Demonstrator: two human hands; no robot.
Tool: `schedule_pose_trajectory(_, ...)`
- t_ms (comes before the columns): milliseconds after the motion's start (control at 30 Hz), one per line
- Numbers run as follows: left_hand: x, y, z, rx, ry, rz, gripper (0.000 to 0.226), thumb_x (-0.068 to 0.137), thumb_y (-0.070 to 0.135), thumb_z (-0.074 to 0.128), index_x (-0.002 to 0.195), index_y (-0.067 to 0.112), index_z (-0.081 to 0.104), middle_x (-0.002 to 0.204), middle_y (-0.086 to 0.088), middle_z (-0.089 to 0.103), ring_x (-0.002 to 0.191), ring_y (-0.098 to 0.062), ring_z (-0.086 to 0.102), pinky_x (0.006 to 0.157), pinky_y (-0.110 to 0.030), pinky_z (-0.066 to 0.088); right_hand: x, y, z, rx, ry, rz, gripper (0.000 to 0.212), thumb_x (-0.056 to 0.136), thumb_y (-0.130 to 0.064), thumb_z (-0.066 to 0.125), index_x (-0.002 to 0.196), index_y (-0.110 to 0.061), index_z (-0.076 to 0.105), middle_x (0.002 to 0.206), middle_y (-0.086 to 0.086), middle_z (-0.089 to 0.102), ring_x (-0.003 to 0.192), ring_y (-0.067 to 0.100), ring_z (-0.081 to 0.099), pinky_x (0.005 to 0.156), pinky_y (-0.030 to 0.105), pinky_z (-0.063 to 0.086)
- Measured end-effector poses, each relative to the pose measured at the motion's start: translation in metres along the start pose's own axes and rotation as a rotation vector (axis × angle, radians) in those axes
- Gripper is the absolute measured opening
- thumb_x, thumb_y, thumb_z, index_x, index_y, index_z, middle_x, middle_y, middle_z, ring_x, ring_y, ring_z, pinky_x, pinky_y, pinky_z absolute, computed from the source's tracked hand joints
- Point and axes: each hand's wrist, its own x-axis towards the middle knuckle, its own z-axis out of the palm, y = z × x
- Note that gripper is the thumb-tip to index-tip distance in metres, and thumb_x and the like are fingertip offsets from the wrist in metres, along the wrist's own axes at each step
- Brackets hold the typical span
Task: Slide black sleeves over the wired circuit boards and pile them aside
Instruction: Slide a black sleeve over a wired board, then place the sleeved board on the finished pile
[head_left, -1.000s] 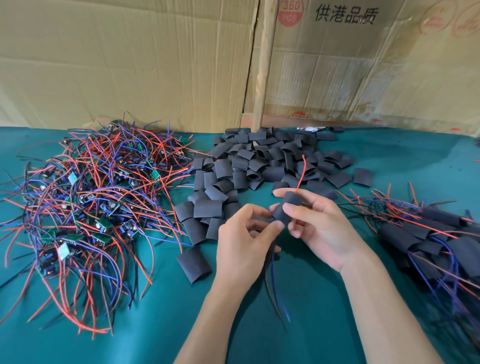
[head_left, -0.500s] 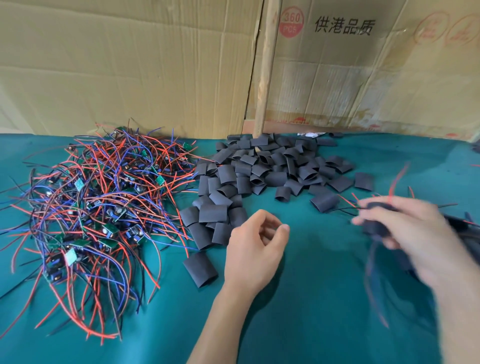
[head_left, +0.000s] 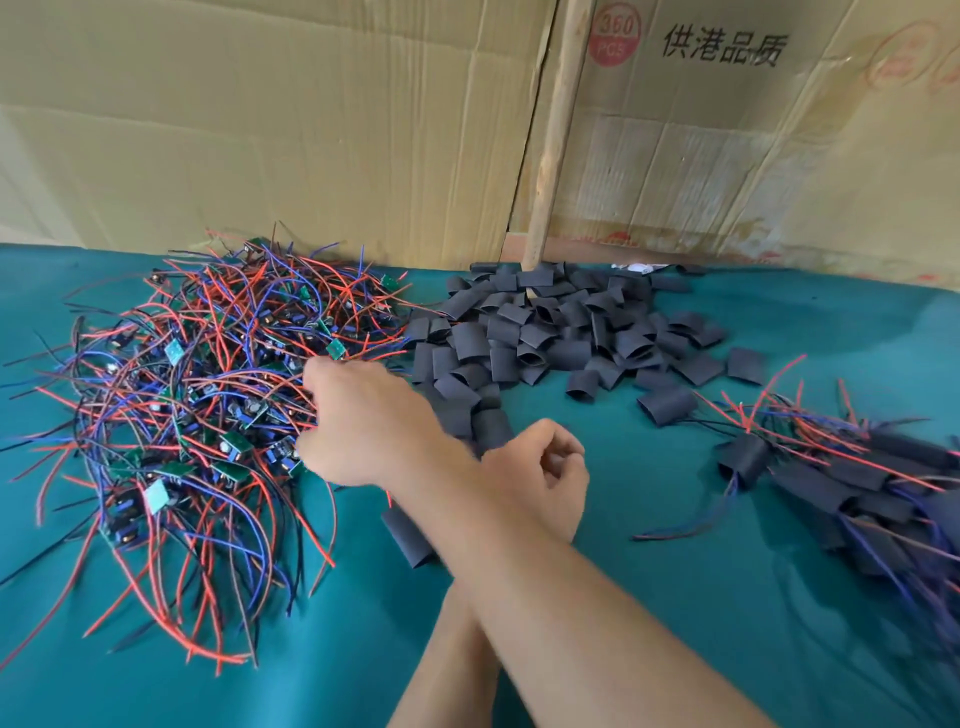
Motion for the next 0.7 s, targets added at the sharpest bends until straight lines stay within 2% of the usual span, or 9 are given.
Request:
schedule_pose_trajectory(100, 0.0, -0.001, 0.0, -0.008, 0.012, 0.012, 0.009, 0.088, 0.015, 0.059, 0.083, 0.017, 0.066, 0.073, -0.006, 0.07, 0.071, -0.03, 0.068, 0.074, -0.044, 0.059, 0.024, -0.011, 0.025, -0.061, 0.044, 0.072, 0.056, 0.091, -0.023, 0.071, 0.137, -0.007, 0.042, 0.129, 0.022, 0.049, 0.117, 0.042, 0.05, 0.078, 0.044, 0.04)
schedule_pose_trajectory(167, -0.001, 0.001, -0.002, -0.015, 0.014, 0.006, 0.01, 0.09, 0.009, 0.059, 0.085, 0.014, 0.067, 0.075, -0.011, 0.069, 0.074, -0.034, 0.068, 0.075, -0.045, 0.058, 0.029, -0.013, 0.031, -0.05, 0.121, 0.065, 0.041, 0.091, -0.022, 0.072, 0.122, -0.008, 0.051, 0.108, 0.015, 0.055, 0.104, 0.04, 0.056, 0.07, 0.041, 0.041)
schedule_pose_trajectory(233, 0.0, 0.003, -0.002, -0.021, 0.006, 0.011, 0.011, 0.091, 0.006, 0.059, 0.086, 0.013, 0.067, 0.075, -0.011, 0.069, 0.074, -0.034, 0.068, 0.076, -0.045, 0.057, 0.029, -0.008, 0.032, -0.018, 0.204, 0.062, 0.022, 0.091, -0.019, 0.071, 0.09, -0.012, 0.05, 0.082, 0.006, 0.047, 0.083, 0.037, 0.055, 0.063, 0.039, 0.038)
schedule_pose_trajectory(300, 0.0, 0.003, -0.003, -0.002, 0.009, 0.028, 0.012, 0.091, 0.007, 0.06, 0.085, 0.014, 0.067, 0.074, -0.009, 0.07, 0.072, -0.032, 0.068, 0.075, -0.044, 0.057, 0.027, -0.002, 0.028, 0.014, 0.254, 0.089, 0.034, 0.092, -0.019, 0.071, 0.073, -0.015, 0.043, 0.075, 0.005, 0.041, 0.074, 0.035, 0.05, 0.06, 0.037, 0.036)
schedule_pose_trajectory(433, 0.001, 0.0, -0.002, -0.002, 0.013, 0.02, 0.012, 0.09, 0.011, 0.06, 0.083, 0.018, 0.067, 0.072, -0.002, 0.07, 0.067, -0.024, 0.068, 0.072, -0.039, 0.057, 0.018, 0.0, 0.013, 0.093, 0.339, 0.091, 0.027, 0.094, -0.032, 0.072, 0.077, -0.013, 0.061, 0.074, 0.008, 0.054, 0.073, 0.034, 0.055, 0.061, 0.034, 0.039)
schedule_pose_trajectory(533, 0.002, -0.005, 0.001, -0.03, 0.015, 0.03, 0.01, 0.085, 0.024, 0.057, 0.081, 0.023, 0.066, 0.071, 0.0, 0.07, 0.061, -0.02, 0.066, 0.068, -0.037, 0.057, 0.008, 0.001, -0.005, 0.141, 0.383, 0.066, 0.042, 0.094, -0.037, 0.071, 0.066, -0.007, 0.062, 0.061, 0.007, 0.055, 0.063, 0.031, 0.056, 0.054, 0.029, 0.038)
schedule_pose_trajectory(600, 0.003, -0.009, 0.004, -0.087, 0.008, 0.016, 0.01, 0.087, 0.02, 0.057, 0.082, 0.022, 0.065, 0.072, -0.005, 0.069, 0.061, -0.026, 0.064, 0.066, -0.041, 0.057, -0.002, 0.003, -0.02, 0.163, 0.412, 0.039, 0.048, 0.091, -0.035, 0.072, 0.056, -0.007, 0.056, 0.05, 0.004, 0.048, 0.055, 0.026, 0.053, 0.049, 0.029, 0.036)
schedule_pose_trajectory(667, 0.006, -0.014, 0.005, -0.12, -0.025, 0.005, 0.01, 0.091, 0.015, 0.059, 0.085, 0.02, 0.064, 0.077, -0.008, 0.069, 0.066, -0.03, 0.065, 0.069, -0.047, 0.057, -0.012, 0.007, -0.037, 0.219, 0.441, 0.007, 0.046, 0.09, -0.036, 0.071, 0.054, -0.01, 0.06, 0.05, 0.008, 0.055, 0.057, 0.027, 0.056, 0.053, 0.031, 0.046)
schedule_pose_trajectory(700, 0.008, -0.016, 0.004, -0.121, -0.056, -0.005, 0.006, 0.091, 0.017, 0.06, 0.087, 0.019, 0.064, 0.081, -0.009, 0.069, 0.068, -0.031, 0.064, 0.071, -0.051, 0.056, -0.017, 0.011, -0.044, 0.274, 0.459, -0.006, 0.037, 0.09, -0.035, 0.071, 0.063, -0.009, 0.071, 0.056, 0.01, 0.064, 0.062, 0.029, 0.063, 0.06, 0.034, 0.053)
